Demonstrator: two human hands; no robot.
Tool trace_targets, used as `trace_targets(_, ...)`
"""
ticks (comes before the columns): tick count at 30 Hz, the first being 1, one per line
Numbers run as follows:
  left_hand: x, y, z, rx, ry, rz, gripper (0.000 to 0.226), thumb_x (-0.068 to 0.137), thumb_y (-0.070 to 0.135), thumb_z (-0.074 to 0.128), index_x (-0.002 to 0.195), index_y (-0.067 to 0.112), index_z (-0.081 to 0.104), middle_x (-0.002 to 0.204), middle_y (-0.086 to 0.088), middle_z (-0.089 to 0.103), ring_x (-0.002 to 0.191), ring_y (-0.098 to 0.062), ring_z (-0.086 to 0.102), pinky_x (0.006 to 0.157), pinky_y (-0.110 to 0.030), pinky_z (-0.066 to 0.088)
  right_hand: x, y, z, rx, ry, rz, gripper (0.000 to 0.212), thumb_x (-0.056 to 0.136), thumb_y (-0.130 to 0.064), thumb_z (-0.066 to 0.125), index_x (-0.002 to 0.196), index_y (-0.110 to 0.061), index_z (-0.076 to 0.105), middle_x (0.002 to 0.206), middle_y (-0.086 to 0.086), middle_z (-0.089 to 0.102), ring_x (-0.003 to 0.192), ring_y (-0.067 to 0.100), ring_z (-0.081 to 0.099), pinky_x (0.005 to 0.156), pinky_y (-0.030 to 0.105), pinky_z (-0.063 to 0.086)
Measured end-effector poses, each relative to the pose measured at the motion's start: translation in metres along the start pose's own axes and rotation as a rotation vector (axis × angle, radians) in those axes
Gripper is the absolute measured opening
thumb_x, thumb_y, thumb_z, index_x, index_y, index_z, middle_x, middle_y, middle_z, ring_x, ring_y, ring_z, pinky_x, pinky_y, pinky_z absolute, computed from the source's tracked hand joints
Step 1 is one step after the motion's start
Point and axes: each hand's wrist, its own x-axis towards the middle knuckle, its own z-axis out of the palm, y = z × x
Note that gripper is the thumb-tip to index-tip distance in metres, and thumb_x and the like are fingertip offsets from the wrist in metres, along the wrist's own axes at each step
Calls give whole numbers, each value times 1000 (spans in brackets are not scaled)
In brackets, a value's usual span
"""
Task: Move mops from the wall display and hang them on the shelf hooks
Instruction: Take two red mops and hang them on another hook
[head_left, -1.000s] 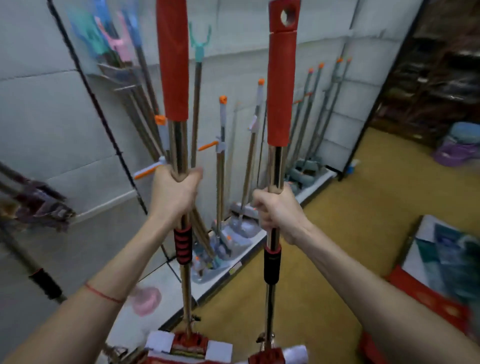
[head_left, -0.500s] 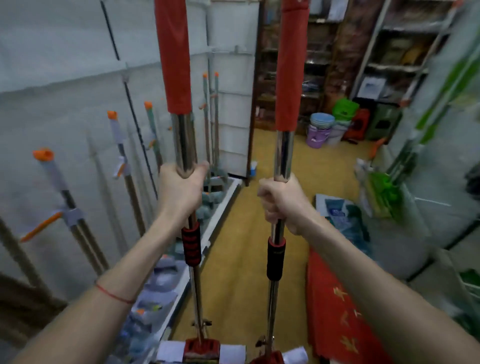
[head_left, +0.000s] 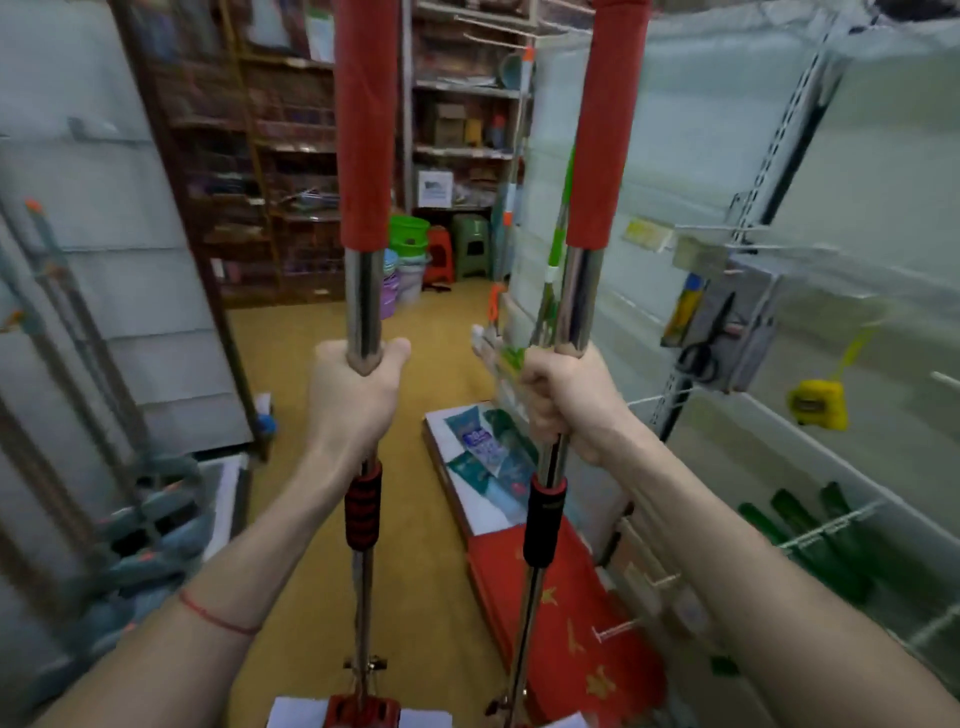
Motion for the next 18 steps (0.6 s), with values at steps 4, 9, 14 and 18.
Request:
trace_targets(4, 62, -19, 39, -3, -51, 41, 40, 87, 35, 66, 60, 18, 42, 58, -11, 35, 52, -25, 34, 50, -46, 36, 44, 0, -20, 11, 67, -23, 61, 87, 2, 49, 34, -24, 36, 42, -6, 22, 36, 12, 16, 46, 22, 14)
trace_targets(9, 128, -33, 71, -28, -92, 105, 38, 86, 28, 64, 56, 15, 44, 54, -10, 38, 49, -25, 36, 44, -54, 39, 99, -1, -35, 4, 164, -4, 58, 87, 0, 50, 39, -26, 32, 41, -6, 25, 35, 13, 17, 46, 24, 14)
trace_targets(14, 194, -49, 102, -86, -146, 140, 41, 86, 24, 64, 56, 11, 39, 55, -11, 36, 48, -26, 34, 42, -51, 36, 149, -5, -46, 19, 266, 6, 47, 88, 2, 50, 54, -24, 30, 42, -6, 24, 34, 12, 17, 44, 22, 14)
trace_targets(18, 248, -70, 130, -132, -206, 146, 44, 89, 21, 64, 55, 15, 37, 50, -6, 33, 43, -23, 34, 44, -40, 33, 192, -5, -46, 4, 339, 3, 53, 87, 1, 52, 47, -27, 31, 41, -6, 25, 31, 12, 19, 42, 20, 17)
